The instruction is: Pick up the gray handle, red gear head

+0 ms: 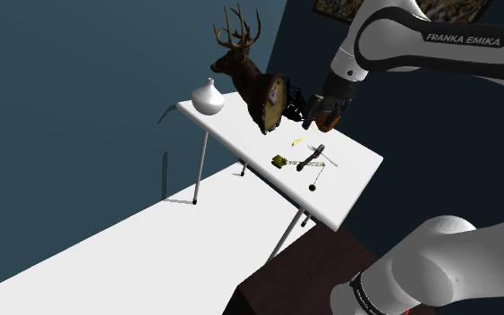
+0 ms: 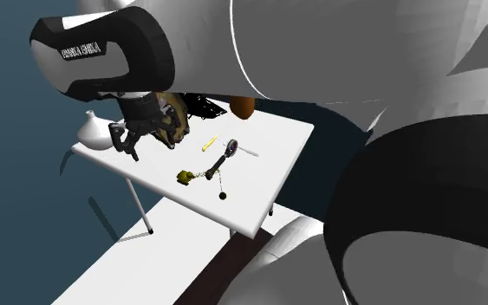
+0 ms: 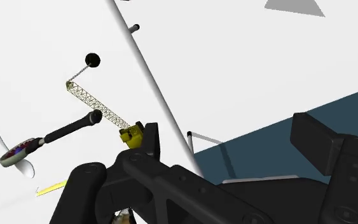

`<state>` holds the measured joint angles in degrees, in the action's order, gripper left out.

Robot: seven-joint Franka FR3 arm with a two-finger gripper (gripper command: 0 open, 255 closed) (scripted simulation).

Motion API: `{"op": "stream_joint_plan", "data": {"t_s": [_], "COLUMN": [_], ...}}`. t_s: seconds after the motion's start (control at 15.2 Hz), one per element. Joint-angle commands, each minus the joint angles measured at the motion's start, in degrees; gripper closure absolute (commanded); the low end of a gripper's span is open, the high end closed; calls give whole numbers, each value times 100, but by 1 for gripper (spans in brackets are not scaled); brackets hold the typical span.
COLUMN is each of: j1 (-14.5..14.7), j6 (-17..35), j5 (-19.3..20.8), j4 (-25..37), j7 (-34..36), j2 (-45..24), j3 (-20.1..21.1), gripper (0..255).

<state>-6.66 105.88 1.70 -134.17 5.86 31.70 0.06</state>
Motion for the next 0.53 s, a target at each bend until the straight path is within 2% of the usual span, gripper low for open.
{"op": "stream_joint_plan", "data": {"t_s": [0.0, 0.46], "j1": [-139, -555], "j6": [330, 1307], "j5": [15, 27], "j4": [-2, 247], "j7": [224, 979], "j2": [-305, -1487], "j3": [-54, -263], "gripper": [0, 0]}}
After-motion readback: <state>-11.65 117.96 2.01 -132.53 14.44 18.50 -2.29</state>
